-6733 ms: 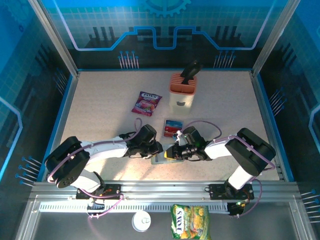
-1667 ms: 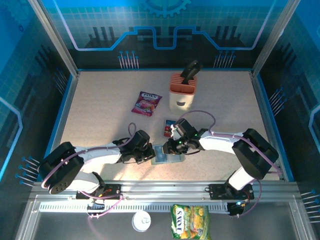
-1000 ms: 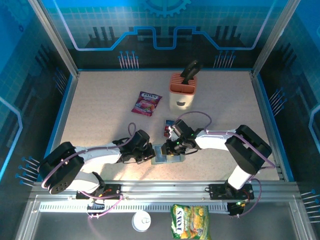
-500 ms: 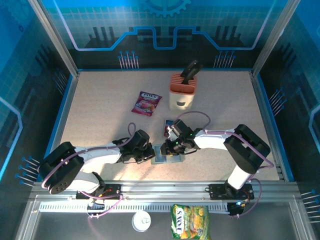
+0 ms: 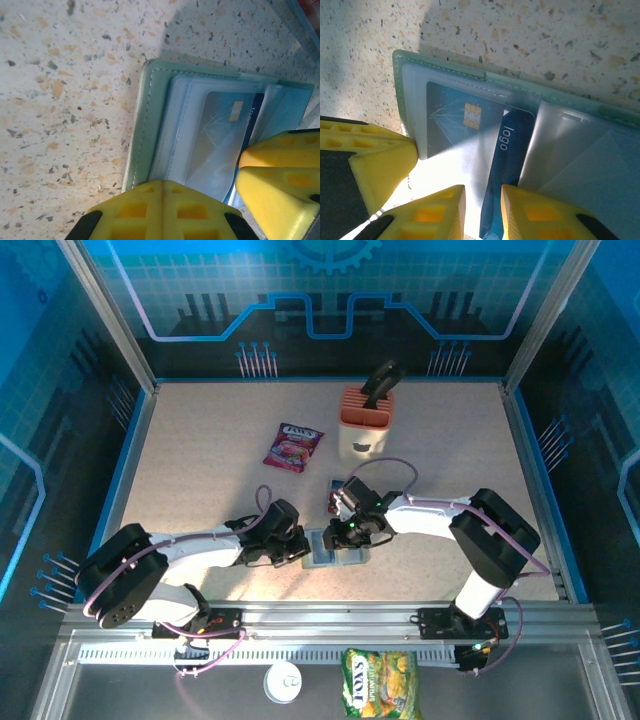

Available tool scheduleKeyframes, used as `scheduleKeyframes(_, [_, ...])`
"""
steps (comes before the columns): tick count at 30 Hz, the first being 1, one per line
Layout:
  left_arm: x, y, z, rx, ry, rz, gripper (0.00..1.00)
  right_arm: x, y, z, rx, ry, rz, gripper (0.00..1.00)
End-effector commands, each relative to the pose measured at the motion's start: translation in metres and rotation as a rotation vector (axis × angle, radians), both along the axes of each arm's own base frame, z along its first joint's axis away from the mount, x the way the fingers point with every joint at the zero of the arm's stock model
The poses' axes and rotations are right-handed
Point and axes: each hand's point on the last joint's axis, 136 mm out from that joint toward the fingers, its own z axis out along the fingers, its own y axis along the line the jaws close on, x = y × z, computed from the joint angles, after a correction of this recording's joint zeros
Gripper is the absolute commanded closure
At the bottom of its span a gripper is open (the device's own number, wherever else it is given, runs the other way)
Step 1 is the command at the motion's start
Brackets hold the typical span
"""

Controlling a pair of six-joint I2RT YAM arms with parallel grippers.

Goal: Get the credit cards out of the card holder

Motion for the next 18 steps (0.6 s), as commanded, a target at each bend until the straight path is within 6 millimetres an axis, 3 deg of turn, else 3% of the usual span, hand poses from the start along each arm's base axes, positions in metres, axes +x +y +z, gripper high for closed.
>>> scheduleKeyframes(1, [-0.006, 0.009, -0.007, 0.039, 0.037, -0.001, 1.0, -0.003, -0.004, 0.003, -0.042, -0.016, 0.022, 0.74])
scheduleKeyframes(10, [0.0, 0.006, 0.013, 0.026, -0.002, -0.011, 1.0, -0.004, -0.001, 0.009, -0.027, -0.022, 0.028, 0.74])
scheduleKeyframes(18, [0.008, -0.012, 0.025, -0.035, -0.02, -0.044, 1.0, -0.003, 0.001, 0.017, 0.005, -0.04, 0.014, 0.74])
